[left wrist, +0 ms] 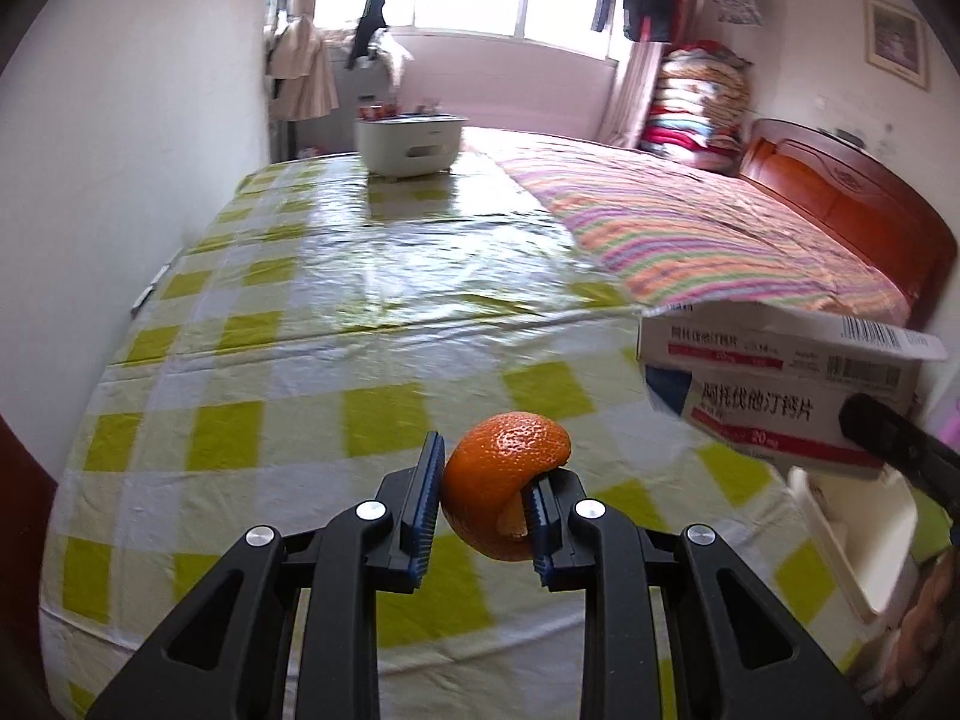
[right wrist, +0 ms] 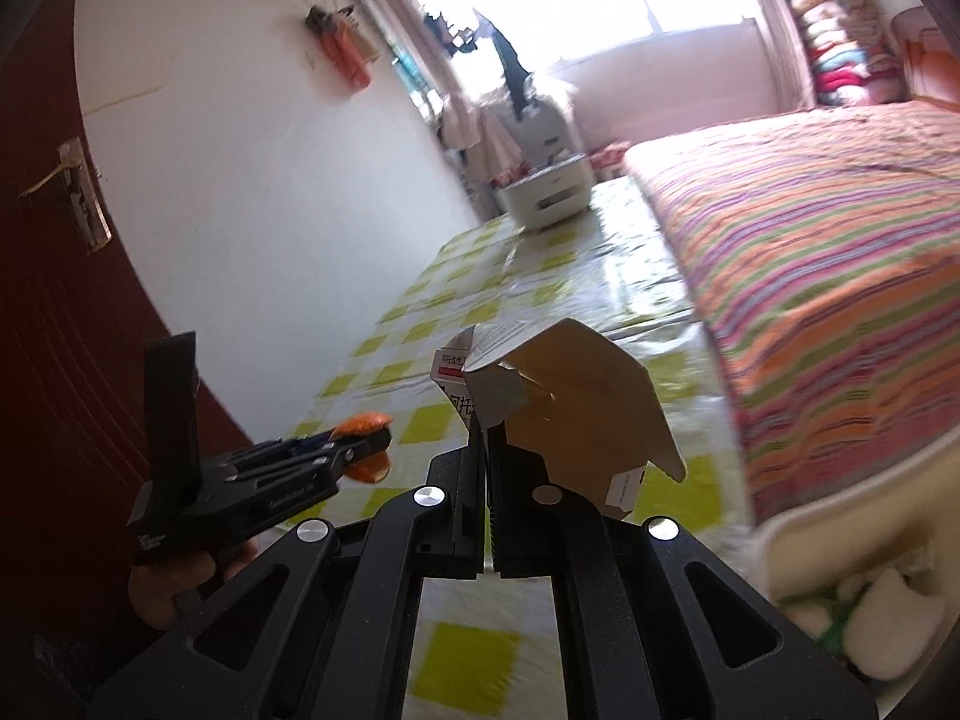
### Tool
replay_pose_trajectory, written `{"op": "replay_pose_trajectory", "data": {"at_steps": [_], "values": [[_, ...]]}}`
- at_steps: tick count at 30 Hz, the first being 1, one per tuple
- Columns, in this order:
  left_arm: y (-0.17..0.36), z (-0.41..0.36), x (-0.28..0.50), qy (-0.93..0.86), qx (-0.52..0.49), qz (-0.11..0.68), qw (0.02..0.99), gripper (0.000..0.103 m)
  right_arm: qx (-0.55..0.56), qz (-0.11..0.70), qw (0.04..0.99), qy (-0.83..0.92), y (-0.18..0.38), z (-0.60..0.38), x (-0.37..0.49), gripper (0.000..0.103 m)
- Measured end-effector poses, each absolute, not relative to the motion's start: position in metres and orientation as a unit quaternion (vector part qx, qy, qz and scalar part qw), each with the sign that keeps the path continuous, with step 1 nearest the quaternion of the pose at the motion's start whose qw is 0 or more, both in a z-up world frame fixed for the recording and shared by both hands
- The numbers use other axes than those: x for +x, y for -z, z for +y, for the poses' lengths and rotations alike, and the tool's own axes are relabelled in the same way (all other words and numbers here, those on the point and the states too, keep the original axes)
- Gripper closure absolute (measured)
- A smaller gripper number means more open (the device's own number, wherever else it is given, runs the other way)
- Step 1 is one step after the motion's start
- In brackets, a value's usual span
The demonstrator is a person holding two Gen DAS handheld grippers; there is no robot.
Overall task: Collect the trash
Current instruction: 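Carry the orange and paper box over the cream bin with both tools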
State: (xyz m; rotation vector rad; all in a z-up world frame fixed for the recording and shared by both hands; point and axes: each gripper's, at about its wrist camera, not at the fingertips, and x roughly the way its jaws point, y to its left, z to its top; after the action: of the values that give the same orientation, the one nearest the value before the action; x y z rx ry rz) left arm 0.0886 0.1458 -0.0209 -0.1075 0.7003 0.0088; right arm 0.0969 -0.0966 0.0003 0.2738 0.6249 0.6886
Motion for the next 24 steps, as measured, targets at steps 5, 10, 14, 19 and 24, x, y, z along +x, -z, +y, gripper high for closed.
{"op": "replay_pose_trajectory", "data": {"at_steps": [5,10,14,19,24], "values": [[0.023,0.106,0.082,0.027,-0.037,0.345,0.938,0.078,0.143,0.287,0.9,-0.294,0.003,-0.139,0.087,0.102],[0.024,0.076,0.078,0.052,-0.036,0.348,0.935,0.078,0.156,0.28,0.914,-0.248,0.015,-0.182,0.081,0.102],[0.022,0.051,0.077,0.074,-0.032,0.35,0.933,0.078,0.164,0.267,0.927,-0.205,0.018,-0.214,0.075,0.102],[0.018,0.02,0.075,0.102,-0.021,0.353,0.93,0.078,0.151,0.257,0.945,-0.132,0.025,-0.249,0.075,0.102],[0.016,-0.007,0.074,0.123,-0.01,0.355,0.927,0.078,0.145,0.265,0.947,-0.111,0.033,-0.263,0.082,0.06]]}}
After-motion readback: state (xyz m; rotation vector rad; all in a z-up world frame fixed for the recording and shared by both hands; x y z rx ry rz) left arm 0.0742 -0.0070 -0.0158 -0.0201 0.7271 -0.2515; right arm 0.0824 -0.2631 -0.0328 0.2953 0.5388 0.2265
